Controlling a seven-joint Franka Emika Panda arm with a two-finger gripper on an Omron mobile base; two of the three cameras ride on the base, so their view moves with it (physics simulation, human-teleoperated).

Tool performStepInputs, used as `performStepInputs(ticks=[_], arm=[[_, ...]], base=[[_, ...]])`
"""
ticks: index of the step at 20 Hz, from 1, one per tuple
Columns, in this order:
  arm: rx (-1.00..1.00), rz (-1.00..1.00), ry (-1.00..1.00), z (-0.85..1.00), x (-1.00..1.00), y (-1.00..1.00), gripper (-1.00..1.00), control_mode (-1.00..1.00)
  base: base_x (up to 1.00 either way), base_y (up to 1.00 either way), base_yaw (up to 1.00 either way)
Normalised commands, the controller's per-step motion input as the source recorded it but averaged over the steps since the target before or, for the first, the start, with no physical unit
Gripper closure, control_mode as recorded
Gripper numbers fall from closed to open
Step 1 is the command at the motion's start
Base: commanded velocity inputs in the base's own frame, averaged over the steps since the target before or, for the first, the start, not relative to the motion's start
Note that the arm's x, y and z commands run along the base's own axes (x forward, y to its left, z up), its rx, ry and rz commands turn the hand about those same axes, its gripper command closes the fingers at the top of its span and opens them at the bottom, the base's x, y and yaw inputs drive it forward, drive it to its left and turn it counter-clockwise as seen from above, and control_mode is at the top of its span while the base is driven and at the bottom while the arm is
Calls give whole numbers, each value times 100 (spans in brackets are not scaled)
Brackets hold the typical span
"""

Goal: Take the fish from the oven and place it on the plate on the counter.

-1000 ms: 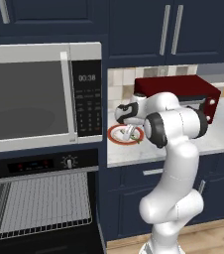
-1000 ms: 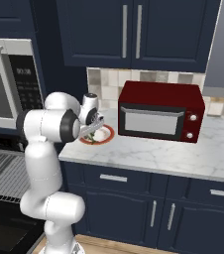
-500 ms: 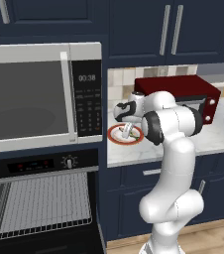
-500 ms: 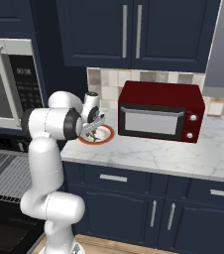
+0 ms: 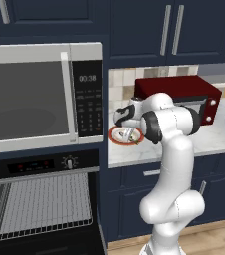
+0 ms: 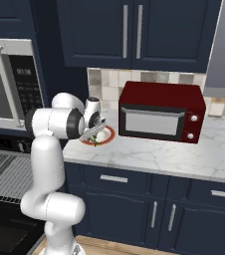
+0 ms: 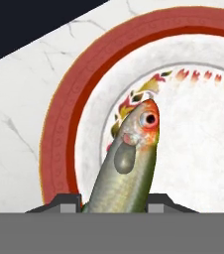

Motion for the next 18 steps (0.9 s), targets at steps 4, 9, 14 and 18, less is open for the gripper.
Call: performStepInputs(ticks=[4, 9, 14, 18], arm=[[0, 0, 0, 0, 14, 0, 100, -100], [0, 0, 0, 0, 40, 0, 100, -100], [0, 0, 0, 0, 38, 0, 100, -100], [0, 0, 0, 0, 11, 2, 100, -100]], base=[[0, 0, 0], [0, 0, 0], [0, 0, 0], [0, 0, 0]])
